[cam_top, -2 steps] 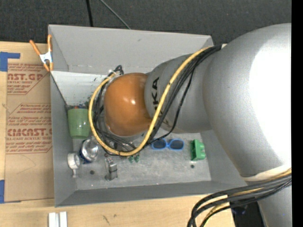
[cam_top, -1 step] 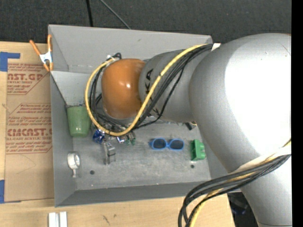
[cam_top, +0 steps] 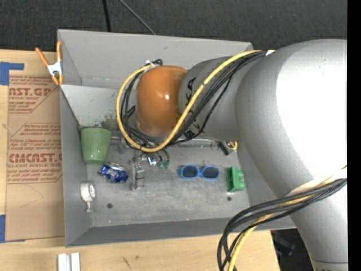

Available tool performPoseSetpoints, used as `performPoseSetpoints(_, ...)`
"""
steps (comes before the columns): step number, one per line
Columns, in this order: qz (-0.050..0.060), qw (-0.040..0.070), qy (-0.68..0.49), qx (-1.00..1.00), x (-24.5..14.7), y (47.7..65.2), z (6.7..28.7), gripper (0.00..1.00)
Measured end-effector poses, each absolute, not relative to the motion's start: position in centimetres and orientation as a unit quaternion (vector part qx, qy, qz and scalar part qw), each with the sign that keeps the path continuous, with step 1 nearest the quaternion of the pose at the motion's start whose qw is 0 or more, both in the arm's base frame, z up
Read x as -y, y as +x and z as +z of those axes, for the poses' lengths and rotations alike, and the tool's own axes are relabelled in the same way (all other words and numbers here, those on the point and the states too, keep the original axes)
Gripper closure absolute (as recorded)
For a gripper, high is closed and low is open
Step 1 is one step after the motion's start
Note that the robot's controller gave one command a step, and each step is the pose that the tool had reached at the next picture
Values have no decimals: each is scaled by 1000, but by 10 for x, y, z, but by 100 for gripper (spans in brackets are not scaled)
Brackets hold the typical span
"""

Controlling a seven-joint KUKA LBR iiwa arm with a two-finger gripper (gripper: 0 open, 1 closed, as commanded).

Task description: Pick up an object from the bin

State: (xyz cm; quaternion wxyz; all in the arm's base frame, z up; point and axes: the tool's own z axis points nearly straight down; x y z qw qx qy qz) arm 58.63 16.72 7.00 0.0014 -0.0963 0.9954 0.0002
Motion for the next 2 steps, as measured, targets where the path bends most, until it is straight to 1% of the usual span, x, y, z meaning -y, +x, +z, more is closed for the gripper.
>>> performPoseSetpoints(1,1,3,-255,-967,-172,536,156,0)
performPoseSetpoints(2,0,4,-295,-955,-214,578,91,0)
